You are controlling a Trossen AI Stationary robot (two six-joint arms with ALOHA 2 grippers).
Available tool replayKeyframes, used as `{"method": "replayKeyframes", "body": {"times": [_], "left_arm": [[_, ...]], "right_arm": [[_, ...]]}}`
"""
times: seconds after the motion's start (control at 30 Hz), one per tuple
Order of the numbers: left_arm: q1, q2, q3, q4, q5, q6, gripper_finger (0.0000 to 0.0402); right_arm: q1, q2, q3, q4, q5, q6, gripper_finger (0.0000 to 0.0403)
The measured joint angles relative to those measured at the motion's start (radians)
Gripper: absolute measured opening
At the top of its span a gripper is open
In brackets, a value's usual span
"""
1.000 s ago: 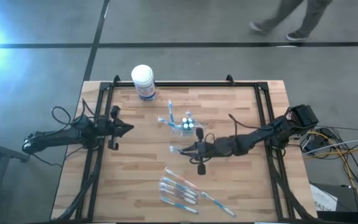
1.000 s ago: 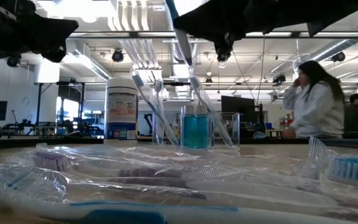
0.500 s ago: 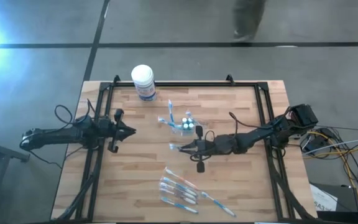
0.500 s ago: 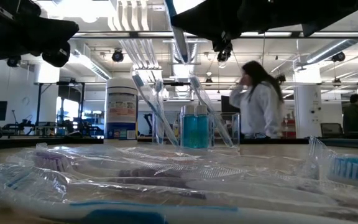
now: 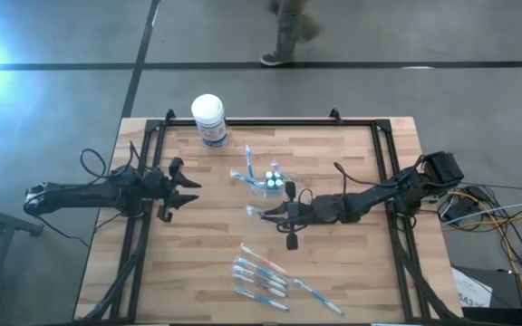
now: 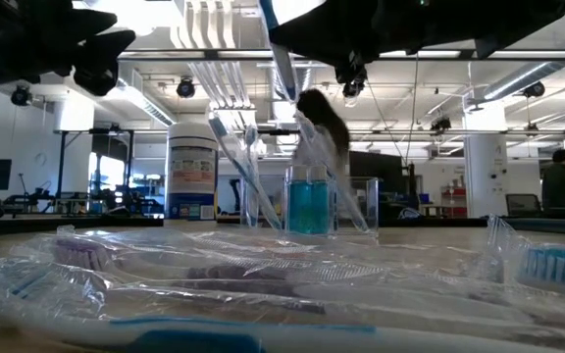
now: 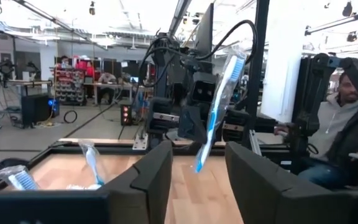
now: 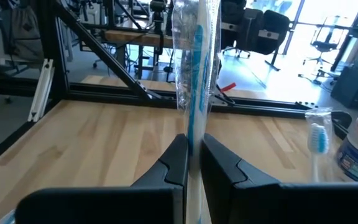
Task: Pick & Place toothbrushing station
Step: Put the blue toothbrush in the transparent organizer
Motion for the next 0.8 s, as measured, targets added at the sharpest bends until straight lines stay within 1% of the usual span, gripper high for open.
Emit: {"method": "replayKeyframes", "body": {"times": [0.17, 0.23, 0.4, 0.5, 0.73, 0.8], "left_arm": [[-0.010, 0.030, 0.007, 0.013, 0.012, -0.003, 0.0158], [-0.019, 0.052, 0.007, 0.041, 0.012, -0.003, 0.0158], [-0.049, 0.146, 0.007, 0.144, 0.012, -0.019, 0.0158], [-0.068, 0.210, 0.025, 0.177, 0.011, -0.024, 0.0158], [-0.085, 0.327, 0.093, 0.176, 0.007, -0.026, 0.0158], [-0.090, 0.366, 0.118, 0.165, 0.011, -0.049, 0.0158]], "right_arm": [[0.000, 0.000, 0.000, 0.000, 0.000, 0.004, 0.0020], [0.000, 0.000, 0.000, 0.000, 0.000, 0.006, 0.0020], [0.000, 0.000, 0.000, 0.001, 0.000, 0.004, 0.0020], [0.000, 0.000, 0.000, 0.002, 0.000, 0.002, 0.0020], [0.000, 0.000, 0.000, 0.004, 0.001, -0.001, 0.0020], [0.000, 0.000, 0.000, 0.004, 0.001, 0.001, 0.0020]]}}
